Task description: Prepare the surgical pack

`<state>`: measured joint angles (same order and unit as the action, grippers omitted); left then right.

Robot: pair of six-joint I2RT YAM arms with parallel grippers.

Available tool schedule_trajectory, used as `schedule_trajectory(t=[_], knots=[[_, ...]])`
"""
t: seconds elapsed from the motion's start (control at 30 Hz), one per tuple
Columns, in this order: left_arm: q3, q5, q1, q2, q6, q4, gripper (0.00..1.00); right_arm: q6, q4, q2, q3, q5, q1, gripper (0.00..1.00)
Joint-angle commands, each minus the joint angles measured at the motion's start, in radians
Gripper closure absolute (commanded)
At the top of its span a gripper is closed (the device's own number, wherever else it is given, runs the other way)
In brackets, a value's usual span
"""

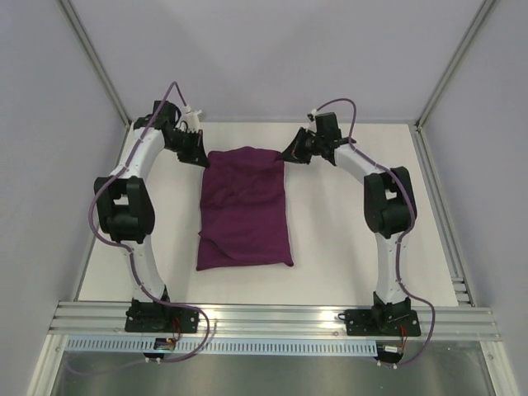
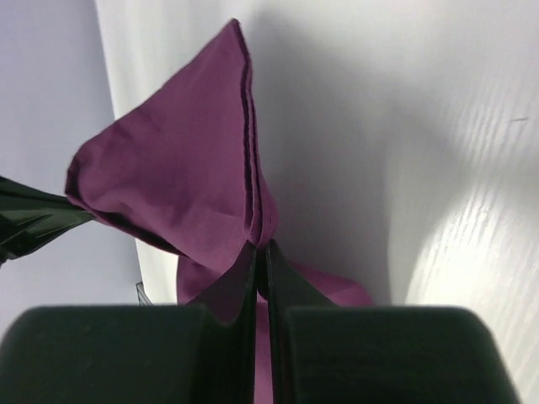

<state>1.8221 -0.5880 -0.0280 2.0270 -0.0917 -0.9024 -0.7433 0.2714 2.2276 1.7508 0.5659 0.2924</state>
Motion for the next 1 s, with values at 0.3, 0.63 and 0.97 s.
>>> schedule_trajectory(t=[0.3, 0.63, 0.97], knots=[[-0.227, -0.151, 0.017, -0.283, -0.238, -0.038, 1.00, 0.053, -0.121, -0.388, -0.329, 0.035, 0.025, 1.00], [-0.469, -0.220, 0.019, -0.436, -0.460, -0.107, 1.00, 0.096, -0.127, -0.572, -0.595, 0.051, 0.083, 0.99], [-0.707, -0.147, 0.019, -0.481, -0.663, -0.095, 1.00, 0.117, -0.143, -0.580, -0.815, 0.098, 0.159, 0.81]])
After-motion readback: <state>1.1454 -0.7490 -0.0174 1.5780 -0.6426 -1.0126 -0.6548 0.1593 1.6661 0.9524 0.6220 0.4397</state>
